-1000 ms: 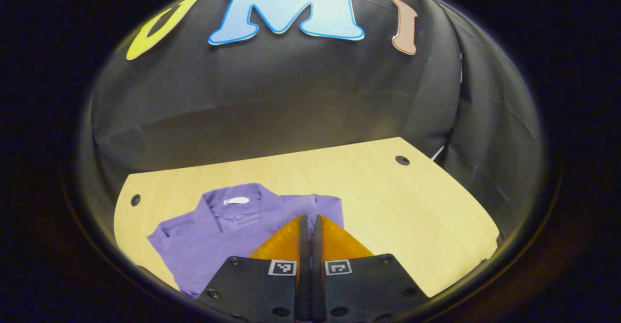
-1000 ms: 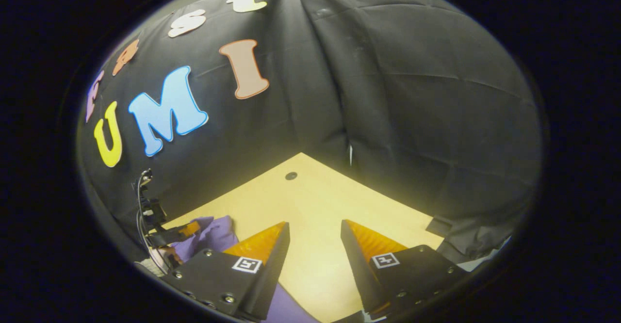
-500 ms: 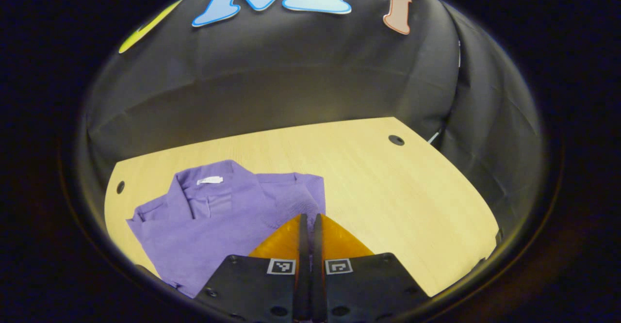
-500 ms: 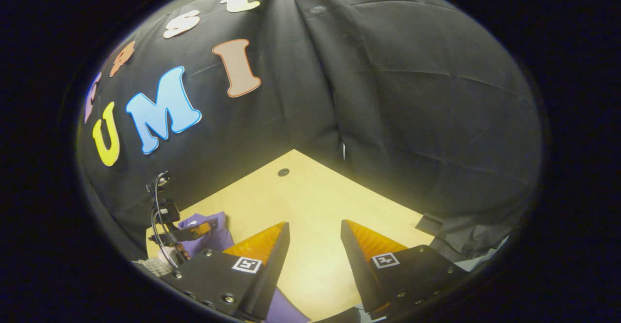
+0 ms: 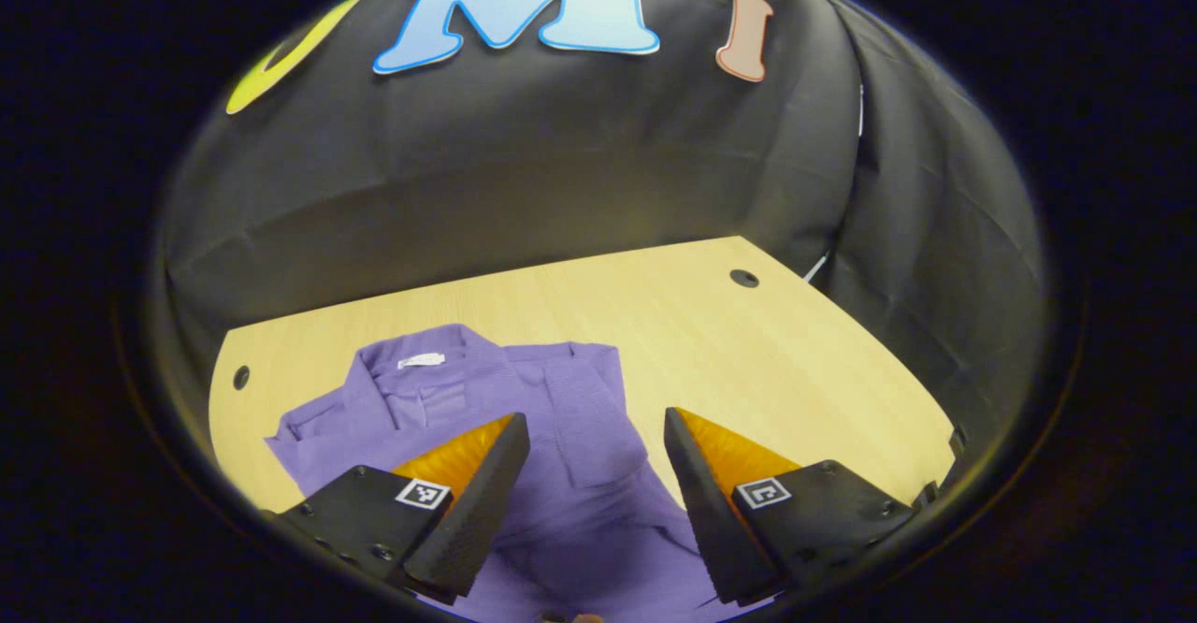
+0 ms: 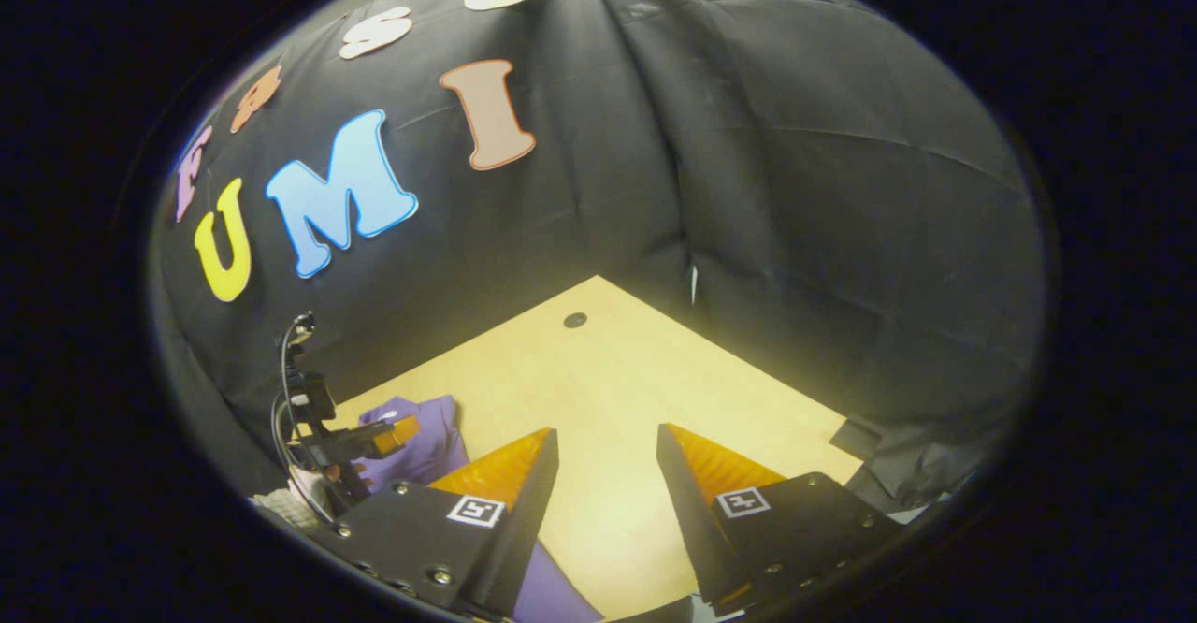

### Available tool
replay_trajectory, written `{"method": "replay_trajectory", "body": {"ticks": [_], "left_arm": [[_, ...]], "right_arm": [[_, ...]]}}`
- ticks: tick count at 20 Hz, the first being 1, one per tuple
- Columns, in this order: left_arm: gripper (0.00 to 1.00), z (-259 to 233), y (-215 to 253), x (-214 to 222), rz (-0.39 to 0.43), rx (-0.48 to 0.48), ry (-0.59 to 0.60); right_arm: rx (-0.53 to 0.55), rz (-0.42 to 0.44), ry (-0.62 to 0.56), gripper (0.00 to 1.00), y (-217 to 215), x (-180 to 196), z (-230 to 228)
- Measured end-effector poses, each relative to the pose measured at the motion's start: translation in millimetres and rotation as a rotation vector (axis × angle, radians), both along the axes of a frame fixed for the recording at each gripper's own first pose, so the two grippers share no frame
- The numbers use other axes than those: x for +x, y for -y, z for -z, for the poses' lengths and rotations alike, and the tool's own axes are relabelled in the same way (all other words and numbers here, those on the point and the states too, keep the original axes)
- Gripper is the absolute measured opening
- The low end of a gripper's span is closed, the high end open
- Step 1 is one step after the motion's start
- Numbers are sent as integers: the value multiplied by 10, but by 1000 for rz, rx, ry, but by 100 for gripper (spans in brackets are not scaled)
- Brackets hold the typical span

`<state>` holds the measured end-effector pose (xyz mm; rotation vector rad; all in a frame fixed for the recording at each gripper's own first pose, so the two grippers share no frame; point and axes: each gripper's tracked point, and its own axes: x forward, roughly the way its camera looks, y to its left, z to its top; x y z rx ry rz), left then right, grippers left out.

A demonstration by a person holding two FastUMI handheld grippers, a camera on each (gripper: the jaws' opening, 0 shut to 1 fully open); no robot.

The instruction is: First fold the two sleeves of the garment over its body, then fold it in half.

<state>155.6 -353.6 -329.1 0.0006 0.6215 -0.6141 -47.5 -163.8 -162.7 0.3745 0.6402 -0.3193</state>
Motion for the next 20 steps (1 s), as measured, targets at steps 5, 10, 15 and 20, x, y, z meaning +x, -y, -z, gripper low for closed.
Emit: {"method": "replay_trajectory", "body": {"ticks": [5, 10, 15, 20], "left_arm": [[92, -12, -475, -281, 6, 29, 26], [96, 167, -1105, -678, -49, 54, -11], [92, 523, -1740, -1255, -108, 104, -89], [92, 793, -2222, -1795, -185, 123, -165]], "right_arm": [[23, -77, -15, 68, -273, 75, 100], [41, -213, -71, 68, -684, 73, 359], [72, -354, -163, 68, -1067, -37, 691], [85, -498, -272, 68, -1459, -245, 1053]]}}
